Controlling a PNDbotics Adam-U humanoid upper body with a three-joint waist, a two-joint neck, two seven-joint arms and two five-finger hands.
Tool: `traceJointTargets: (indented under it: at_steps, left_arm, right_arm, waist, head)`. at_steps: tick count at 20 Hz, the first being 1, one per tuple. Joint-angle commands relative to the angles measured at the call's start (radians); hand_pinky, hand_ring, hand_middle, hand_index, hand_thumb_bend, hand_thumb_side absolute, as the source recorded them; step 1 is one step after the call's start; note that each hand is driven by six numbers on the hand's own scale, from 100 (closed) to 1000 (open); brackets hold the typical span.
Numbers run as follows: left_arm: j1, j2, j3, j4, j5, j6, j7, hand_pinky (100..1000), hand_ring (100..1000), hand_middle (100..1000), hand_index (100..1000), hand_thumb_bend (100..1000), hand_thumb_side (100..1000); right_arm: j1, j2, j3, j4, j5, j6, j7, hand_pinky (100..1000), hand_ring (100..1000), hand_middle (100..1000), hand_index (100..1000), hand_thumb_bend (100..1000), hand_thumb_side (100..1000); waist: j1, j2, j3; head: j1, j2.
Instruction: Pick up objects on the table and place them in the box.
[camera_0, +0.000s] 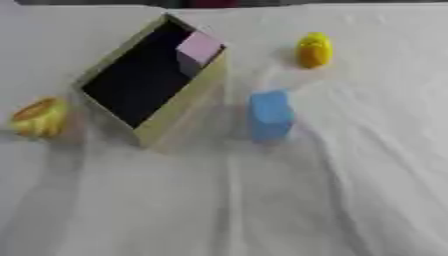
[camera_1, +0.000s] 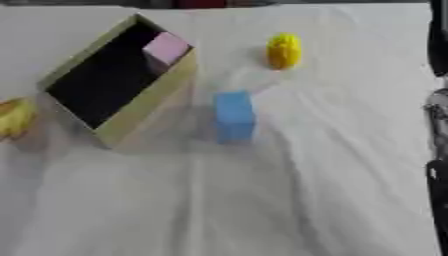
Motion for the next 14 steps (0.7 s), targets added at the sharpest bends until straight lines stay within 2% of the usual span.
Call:
traceJointTargets:
  at_steps: [1,9,14]
  left_arm:
    - [-0.009,0.014,-0.001,-0.016,0.002,0.0,-0.003,651,664,640,810,209,556]
    - [-0.009,0.015,-0.004,-0.016,0.004,0.0,-0.006,651,663,640,808,208,556]
    - [-0.008,0.016,-0.002,-0.016,0.005,0.002,-0.006,651,663,640,808,208,558]
  right_arm:
    - [-0.008,-0.02,-0.005,-0.02,-0.003,-0.003,0.003,892,884,675,840,100,540]
    - [-0.009,-0.02,-0.005,-0.02,-0.005,-0.002,0.002,893,885,677,842,100,541]
    - [-0.024,-0.029,0.006,-0.02,0.005,0.02,0.012,894,894,685,845,100,524]
  waist:
    - [0.0,-0.019,0.0]
    - [-0.001,-0.02,0.003]
    - [-0.01,-0.023,0.017]
  head:
    - [0.001,-0.012]
    - [0.0,-0.012]
    - [0.01,-0.014]
